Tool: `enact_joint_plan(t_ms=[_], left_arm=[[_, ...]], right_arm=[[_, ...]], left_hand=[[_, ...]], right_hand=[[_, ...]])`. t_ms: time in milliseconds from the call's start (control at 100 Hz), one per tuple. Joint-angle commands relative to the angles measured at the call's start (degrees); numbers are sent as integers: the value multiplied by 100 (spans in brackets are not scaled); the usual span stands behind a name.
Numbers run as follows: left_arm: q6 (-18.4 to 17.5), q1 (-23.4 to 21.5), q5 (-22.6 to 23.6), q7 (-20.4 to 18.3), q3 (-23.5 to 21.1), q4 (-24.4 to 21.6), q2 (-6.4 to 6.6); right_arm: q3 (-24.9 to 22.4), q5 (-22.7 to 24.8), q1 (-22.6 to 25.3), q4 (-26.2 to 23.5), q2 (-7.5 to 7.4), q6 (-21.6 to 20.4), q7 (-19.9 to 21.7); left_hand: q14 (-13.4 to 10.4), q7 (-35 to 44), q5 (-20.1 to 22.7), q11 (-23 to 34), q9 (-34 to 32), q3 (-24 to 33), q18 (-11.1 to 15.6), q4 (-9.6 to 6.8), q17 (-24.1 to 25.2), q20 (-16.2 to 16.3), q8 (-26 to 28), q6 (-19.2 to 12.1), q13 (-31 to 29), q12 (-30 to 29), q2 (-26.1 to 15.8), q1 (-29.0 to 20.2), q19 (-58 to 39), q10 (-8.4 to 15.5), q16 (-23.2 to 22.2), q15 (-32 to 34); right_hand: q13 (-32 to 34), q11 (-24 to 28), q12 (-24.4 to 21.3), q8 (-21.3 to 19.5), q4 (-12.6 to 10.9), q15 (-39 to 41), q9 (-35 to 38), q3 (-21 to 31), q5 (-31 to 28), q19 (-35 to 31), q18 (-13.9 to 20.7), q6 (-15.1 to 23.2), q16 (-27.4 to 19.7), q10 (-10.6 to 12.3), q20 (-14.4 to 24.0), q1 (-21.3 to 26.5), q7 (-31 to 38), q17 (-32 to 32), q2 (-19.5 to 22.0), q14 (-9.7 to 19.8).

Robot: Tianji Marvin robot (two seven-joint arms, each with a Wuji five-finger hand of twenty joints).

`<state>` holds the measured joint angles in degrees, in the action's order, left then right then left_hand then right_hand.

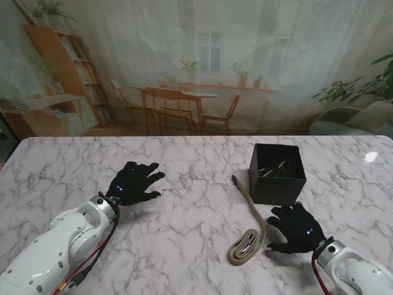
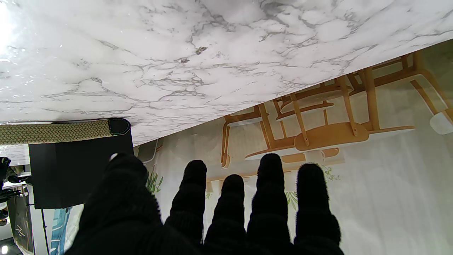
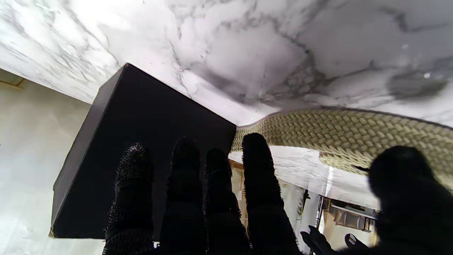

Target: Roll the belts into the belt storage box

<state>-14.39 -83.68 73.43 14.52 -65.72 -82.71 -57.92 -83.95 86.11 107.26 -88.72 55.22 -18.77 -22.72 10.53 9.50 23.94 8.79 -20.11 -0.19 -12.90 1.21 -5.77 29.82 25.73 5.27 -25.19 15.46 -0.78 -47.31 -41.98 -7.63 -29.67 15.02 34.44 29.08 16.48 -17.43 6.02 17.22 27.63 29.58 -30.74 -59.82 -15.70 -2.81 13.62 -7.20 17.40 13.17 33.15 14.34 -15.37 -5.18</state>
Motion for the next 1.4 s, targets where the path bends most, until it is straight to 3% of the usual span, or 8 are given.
enact_joint_plan(t_ms=[0, 200, 390, 680, 760, 960, 1090, 1390], left_arm=[[21, -9, 5, -80, 0, -26, -9], [25, -12, 3, -66, -8, -24, -11], [26, -8, 0, -84, -2, -24, -10], [36, -17, 10, -178, -3, -57, -5], [35, -20, 15, -194, -5, -66, -4], [30, -5, 4, -188, 13, -52, -5], [31, 7, 2, -192, 29, -47, -5], [33, 17, -8, -188, 40, -37, -6]], right_arm=[[47, -27, -73, 83, 55, 69, 52], [201, -278, -254, 235, 112, 305, 111], [318, -431, -401, 250, 134, 374, 583], [432, -684, -622, 288, 145, 62, 928], [399, -648, -614, 228, 133, -39, 1010], [344, -604, -607, 165, 112, -232, 1197], [373, -804, -679, 191, 123, -424, 1438], [716, -1432, -901, 316, 189, -387, 1902]], left_hand=[[5, 32, 23, 38, -61, -154, 4, -21, 27, 77, -17, 94, -126, 29, -263, -62, -90, -123, -44, 101], [6, 33, 23, 36, -57, -155, 5, -22, 26, 76, -17, 99, -125, 28, -262, -72, -94, -119, -44, 101], [5, 39, 34, 39, -64, -152, 4, -23, 24, 74, -15, 89, -129, 29, -260, -81, -93, -120, -44, 103], [12, 42, 44, 36, -88, -132, -8, -25, 32, 69, -17, 80, -119, 25, -313, -222, -88, -117, -32, 86], [14, 39, 42, 33, -90, -147, -8, -22, 38, 65, -20, 82, -123, 22, -310, -218, -80, -118, -29, 83], [9, 38, 42, 29, -87, -154, -14, -23, 33, 62, -21, 84, -130, 22, -305, -219, -77, -110, -27, 83], [10, 37, 41, 30, -88, -143, -9, -25, 28, 63, -22, 83, -131, 22, -316, -243, -80, -118, -29, 86], [10, 37, 35, 32, -77, -151, -5, -23, 29, 65, -23, 81, -132, 23, -319, -245, -84, -108, -30, 89]], right_hand=[[102, -77, -38, -129, -164, -169, 68, -198, -175, 69, -140, -56, 56, -74, 71, 165, -60, -51, 318, -83], [123, -12, -1, -248, -216, -39, 123, -1052, -413, -9, -144, 10, 135, -65, 124, 889, -34, -57, 923, -82], [22, -103, -39, -219, -257, -76, -36, -1182, -317, 31, -181, 94, 125, -116, 115, 995, -142, -142, 930, -107], [-65, -182, -81, -331, -408, -163, -280, -641, 1035, 117, -182, 974, 137, -136, 162, 1341, -390, -232, 206, -103], [-71, -205, -90, -319, -431, -188, -317, -547, 1226, 119, -182, 927, 132, -143, 170, 1406, -448, -232, -57, -110], [-53, -266, -132, -21, -380, -316, -374, 225, 1514, 221, -200, 255, 97, -188, 181, 981, -732, -260, -1000, -145], [-197, -371, -179, 143, -193, -463, -544, 921, 1541, 462, -247, -94, 12, -273, 71, -29, -703, -387, -1795, -187], [-639, -556, -275, 2, 175, -659, -1151, 1257, 2033, 836, -398, -514, -121, -434, -129, -1346, -989, -759, -1705, -284]])
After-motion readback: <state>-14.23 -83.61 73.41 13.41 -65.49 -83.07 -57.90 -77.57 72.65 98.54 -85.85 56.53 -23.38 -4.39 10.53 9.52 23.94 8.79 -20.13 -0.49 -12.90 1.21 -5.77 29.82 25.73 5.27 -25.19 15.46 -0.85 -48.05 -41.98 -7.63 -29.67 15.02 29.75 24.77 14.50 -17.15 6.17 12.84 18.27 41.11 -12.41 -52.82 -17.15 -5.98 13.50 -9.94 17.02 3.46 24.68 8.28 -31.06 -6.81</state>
